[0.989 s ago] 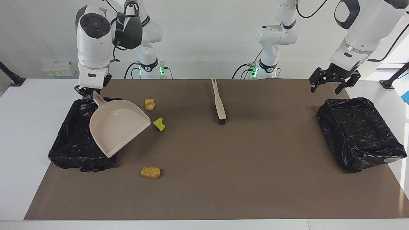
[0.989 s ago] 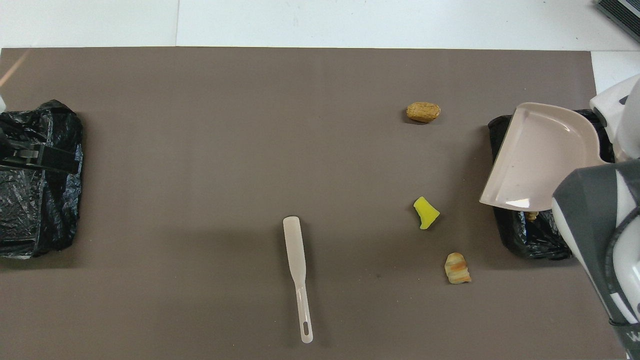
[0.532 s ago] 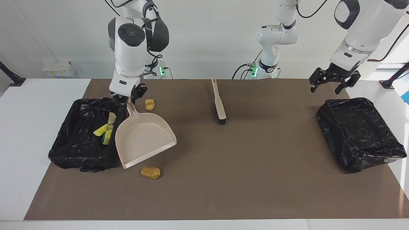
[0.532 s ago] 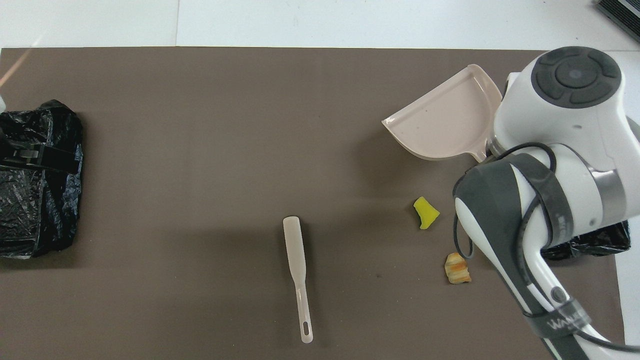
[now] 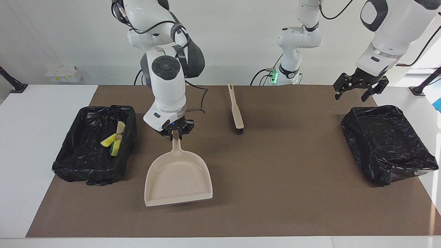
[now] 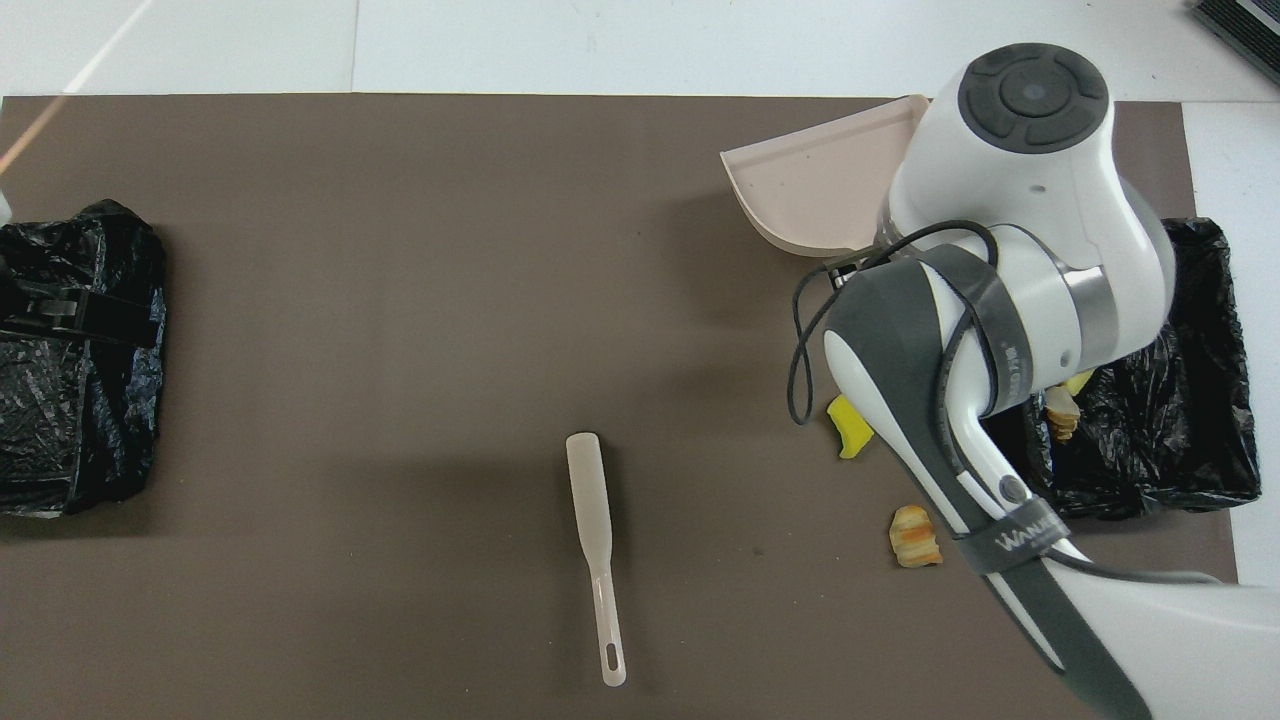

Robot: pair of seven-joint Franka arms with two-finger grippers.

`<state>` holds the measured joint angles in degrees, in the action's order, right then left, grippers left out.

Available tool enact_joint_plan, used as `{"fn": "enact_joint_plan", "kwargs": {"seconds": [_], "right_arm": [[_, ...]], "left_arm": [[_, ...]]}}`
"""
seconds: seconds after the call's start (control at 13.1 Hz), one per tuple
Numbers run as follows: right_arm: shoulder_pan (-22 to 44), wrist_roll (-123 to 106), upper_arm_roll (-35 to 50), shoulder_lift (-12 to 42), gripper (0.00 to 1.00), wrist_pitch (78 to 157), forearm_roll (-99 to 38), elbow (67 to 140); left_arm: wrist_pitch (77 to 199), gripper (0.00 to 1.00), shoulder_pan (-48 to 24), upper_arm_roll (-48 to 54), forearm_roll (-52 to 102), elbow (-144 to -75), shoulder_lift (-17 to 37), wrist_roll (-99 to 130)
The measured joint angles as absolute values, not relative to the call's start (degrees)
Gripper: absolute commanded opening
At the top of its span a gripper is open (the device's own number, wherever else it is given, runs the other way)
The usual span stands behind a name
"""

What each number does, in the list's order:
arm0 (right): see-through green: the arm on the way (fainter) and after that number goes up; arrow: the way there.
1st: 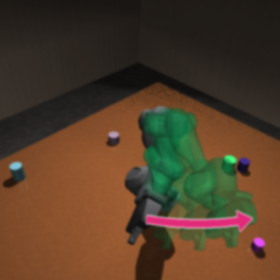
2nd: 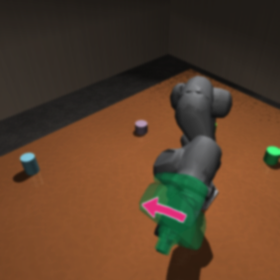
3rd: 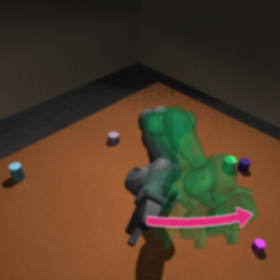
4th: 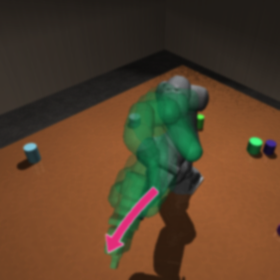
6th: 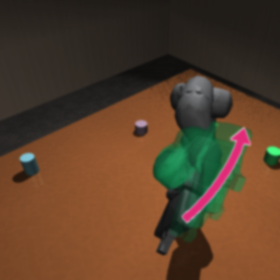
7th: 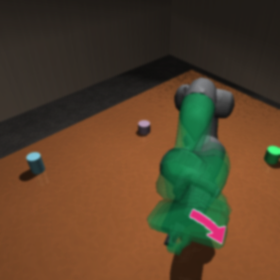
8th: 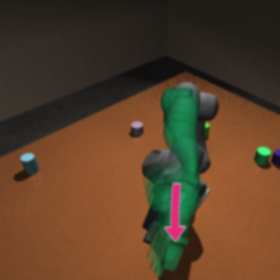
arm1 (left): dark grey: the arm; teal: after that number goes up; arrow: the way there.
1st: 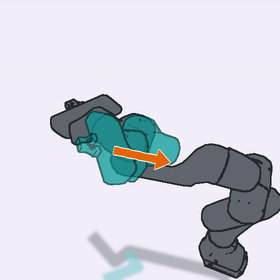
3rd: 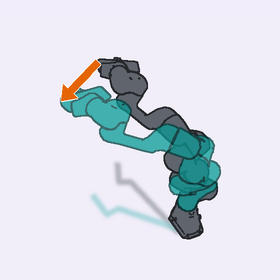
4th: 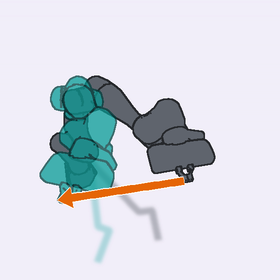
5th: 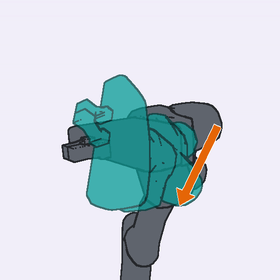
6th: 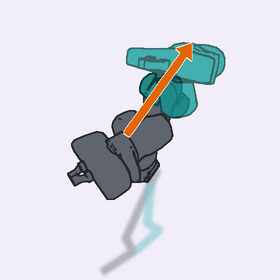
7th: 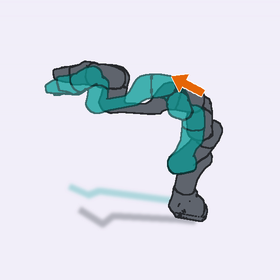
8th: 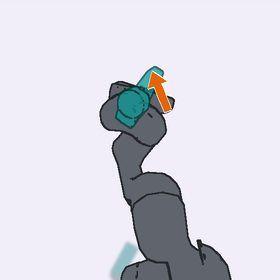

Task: Sweep and dump trash in bin
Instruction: 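Carry the empty dustpan with the right gripper back to the table center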

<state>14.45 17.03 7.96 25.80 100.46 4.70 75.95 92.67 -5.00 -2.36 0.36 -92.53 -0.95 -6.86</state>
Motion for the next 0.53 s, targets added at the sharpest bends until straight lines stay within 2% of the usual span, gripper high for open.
{"fn": "enact_joint_plan", "kwargs": {"seconds": [0.53], "right_arm": [[25.73,29.67,7.91,32.57,0.00,107.14,1.14,72.20]], "left_arm": [[92.67,1.00,-5.00,-2.36,0.36,-92.53,-0.95,-6.86]]}}
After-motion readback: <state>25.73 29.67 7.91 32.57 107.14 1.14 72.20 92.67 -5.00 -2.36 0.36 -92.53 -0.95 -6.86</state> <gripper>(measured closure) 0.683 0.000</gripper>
